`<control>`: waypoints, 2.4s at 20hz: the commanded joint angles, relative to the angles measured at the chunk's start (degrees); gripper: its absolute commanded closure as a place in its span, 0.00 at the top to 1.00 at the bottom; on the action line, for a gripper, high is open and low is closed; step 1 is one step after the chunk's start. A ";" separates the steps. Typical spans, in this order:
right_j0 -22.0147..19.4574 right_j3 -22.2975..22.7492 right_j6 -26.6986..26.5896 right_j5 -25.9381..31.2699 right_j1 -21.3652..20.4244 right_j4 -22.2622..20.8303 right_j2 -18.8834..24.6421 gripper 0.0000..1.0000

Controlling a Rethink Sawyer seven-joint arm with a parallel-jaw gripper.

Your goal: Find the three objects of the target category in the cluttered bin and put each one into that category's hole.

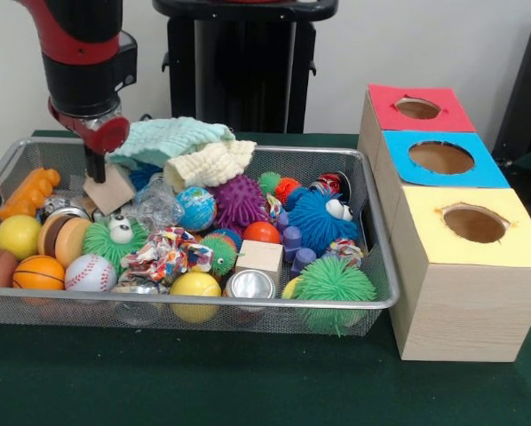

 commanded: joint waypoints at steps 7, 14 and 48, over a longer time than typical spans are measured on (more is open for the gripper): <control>1.77 -10.91 12.46 -11.45 15.54 5.57 -1.28 0.00; 3.09 -12.42 11.45 -12.22 17.26 7.35 -2.82 0.00; 13.72 6.79 20.52 -9.54 5.92 33.09 4.43 0.00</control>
